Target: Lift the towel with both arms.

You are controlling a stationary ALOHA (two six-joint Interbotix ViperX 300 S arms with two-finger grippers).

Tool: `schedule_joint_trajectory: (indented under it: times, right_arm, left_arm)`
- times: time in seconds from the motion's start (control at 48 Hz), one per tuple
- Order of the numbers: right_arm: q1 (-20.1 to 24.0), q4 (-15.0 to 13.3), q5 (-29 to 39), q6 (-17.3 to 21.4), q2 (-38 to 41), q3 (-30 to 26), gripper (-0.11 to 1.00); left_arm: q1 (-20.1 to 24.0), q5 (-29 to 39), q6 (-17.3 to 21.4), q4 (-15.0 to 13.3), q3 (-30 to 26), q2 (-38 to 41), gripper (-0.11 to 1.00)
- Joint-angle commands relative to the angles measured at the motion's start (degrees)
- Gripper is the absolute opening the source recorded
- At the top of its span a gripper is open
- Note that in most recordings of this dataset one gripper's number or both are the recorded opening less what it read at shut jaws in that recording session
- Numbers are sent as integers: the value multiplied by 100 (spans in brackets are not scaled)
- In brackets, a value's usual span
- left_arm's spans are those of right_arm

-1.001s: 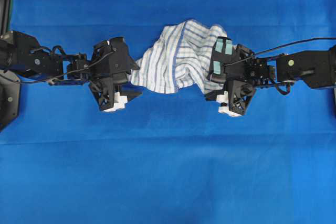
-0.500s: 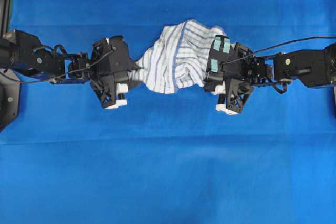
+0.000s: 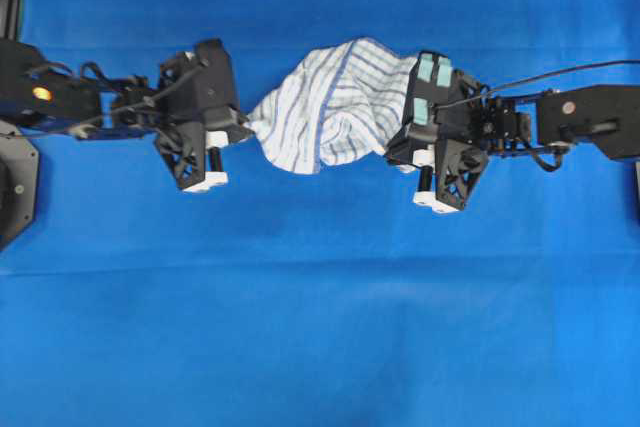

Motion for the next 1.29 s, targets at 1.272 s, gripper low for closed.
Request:
schedule_joint_trajectory:
  times: [1.272]
  right_arm:
    - [-185,-782,2979,-123,-2760,-2162,7]
  left_arm:
    - [18,2988,35,-9,-1090,-4667,4]
